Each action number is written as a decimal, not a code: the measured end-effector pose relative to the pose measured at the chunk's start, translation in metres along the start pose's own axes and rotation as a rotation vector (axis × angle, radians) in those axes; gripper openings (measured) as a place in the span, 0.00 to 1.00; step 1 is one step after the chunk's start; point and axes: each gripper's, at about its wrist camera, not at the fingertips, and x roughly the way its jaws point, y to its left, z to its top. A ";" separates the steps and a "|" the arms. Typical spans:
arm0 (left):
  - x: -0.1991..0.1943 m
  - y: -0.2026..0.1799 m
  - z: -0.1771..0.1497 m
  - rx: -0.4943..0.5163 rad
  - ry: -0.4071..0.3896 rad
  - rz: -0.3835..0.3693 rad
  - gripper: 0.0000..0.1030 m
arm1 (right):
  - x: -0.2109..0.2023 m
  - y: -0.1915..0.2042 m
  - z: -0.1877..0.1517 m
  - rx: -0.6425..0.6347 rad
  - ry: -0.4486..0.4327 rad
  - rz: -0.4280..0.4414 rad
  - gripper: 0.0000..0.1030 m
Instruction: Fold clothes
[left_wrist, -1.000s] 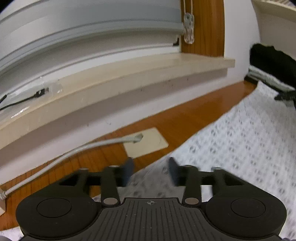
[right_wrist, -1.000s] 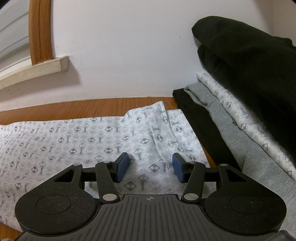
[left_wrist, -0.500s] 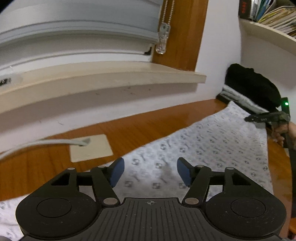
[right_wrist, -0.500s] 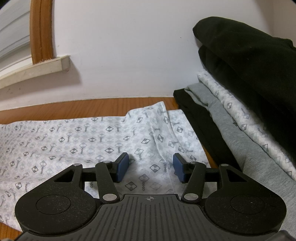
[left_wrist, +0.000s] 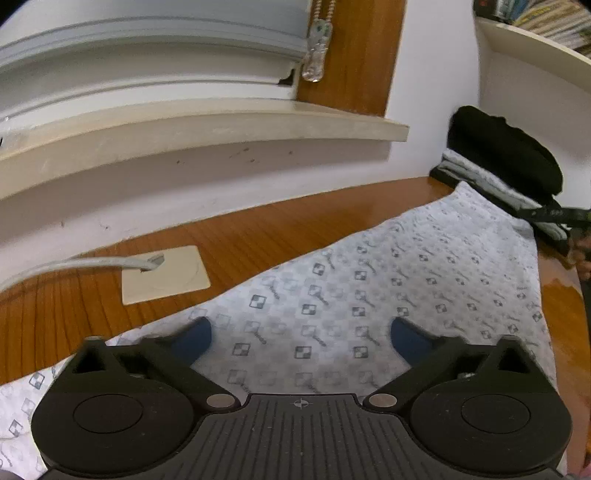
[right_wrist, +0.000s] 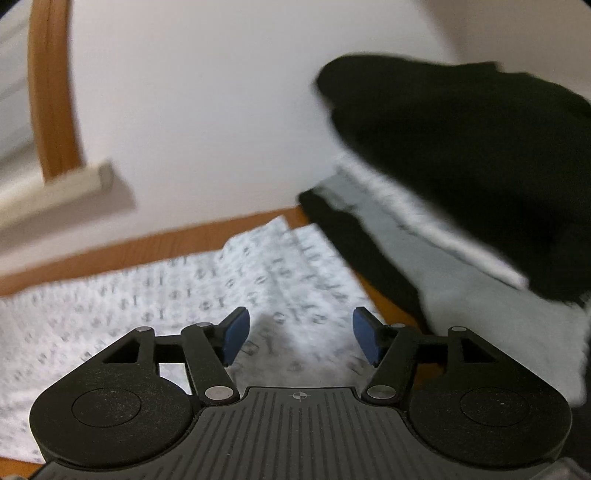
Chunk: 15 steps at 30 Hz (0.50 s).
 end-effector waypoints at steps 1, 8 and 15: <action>-0.001 -0.002 0.000 0.010 -0.003 0.002 1.00 | -0.007 -0.007 -0.001 0.041 0.000 -0.001 0.60; 0.000 -0.001 0.000 0.003 -0.002 0.001 1.00 | -0.024 -0.036 -0.007 0.211 0.030 0.017 0.40; 0.000 0.002 0.000 -0.015 -0.001 -0.009 1.00 | -0.011 -0.042 -0.014 0.283 0.063 0.020 0.39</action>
